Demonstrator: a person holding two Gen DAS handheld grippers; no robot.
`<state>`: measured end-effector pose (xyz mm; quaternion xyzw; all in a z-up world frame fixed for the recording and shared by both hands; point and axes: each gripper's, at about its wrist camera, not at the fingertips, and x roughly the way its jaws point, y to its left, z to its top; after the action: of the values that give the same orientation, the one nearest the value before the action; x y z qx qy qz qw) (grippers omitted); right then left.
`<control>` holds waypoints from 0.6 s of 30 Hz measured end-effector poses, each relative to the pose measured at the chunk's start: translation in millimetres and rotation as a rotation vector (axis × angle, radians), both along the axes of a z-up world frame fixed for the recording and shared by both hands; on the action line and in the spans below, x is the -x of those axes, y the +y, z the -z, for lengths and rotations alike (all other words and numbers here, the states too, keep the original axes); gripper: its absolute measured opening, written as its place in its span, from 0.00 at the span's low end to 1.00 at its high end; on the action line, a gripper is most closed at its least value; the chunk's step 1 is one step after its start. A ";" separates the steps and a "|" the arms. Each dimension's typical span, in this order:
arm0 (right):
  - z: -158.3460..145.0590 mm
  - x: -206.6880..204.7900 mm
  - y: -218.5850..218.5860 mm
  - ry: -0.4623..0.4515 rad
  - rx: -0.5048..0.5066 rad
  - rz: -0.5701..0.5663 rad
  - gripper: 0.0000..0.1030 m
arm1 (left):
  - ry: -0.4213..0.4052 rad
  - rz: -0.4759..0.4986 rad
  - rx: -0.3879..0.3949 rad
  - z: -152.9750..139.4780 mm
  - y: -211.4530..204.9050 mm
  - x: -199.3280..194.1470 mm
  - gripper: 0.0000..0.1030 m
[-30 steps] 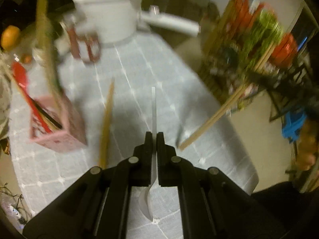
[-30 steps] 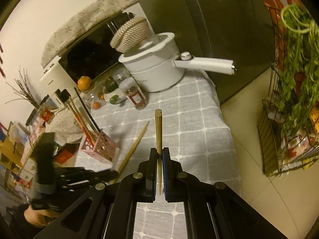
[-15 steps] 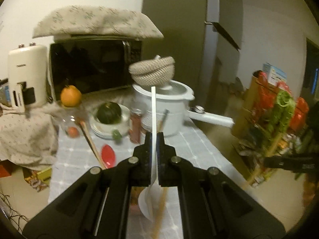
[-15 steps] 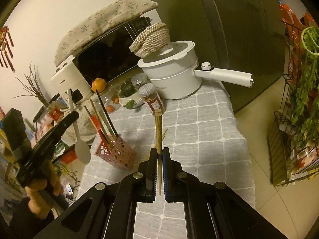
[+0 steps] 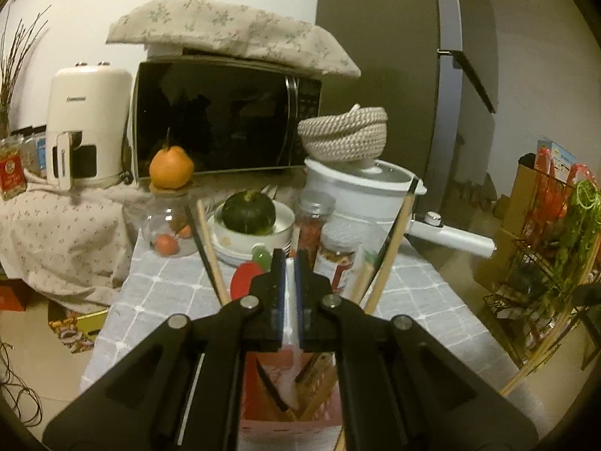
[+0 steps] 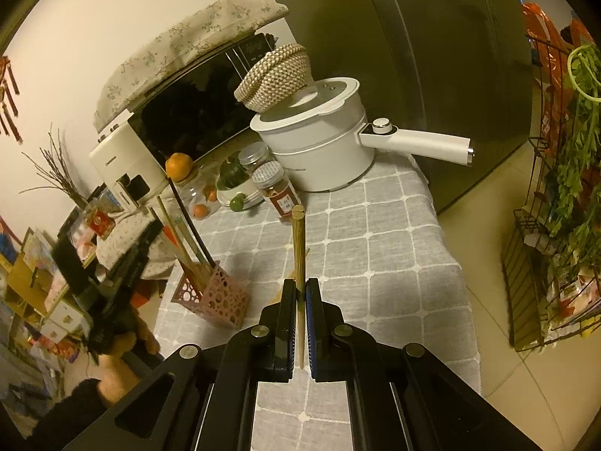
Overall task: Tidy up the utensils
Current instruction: 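Lower the white spoon into the pink basket and open the left tool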
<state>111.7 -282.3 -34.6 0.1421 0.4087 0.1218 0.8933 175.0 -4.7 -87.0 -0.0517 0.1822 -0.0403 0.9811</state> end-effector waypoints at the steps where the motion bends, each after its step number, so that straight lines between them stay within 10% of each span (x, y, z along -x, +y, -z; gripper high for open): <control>1: -0.5 -0.2 1.1 -0.002 0.000 -0.001 0.05 | 0.016 0.006 0.011 2.8 1.8 -1.7 0.05; 8: -5.8 0.6 15.2 -0.021 0.004 -0.031 0.05 | 0.080 0.042 0.030 3.1 6.9 -0.5 0.07; 18: -27.6 2.8 42.7 -0.077 -0.009 -0.075 0.05 | 0.215 0.076 0.025 -12.4 23.3 25.1 0.52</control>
<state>108.8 -239.5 -7.1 0.1259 0.3786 0.1625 0.9024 149.9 18.6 -74.6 -0.0611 0.2877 -0.0742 0.9529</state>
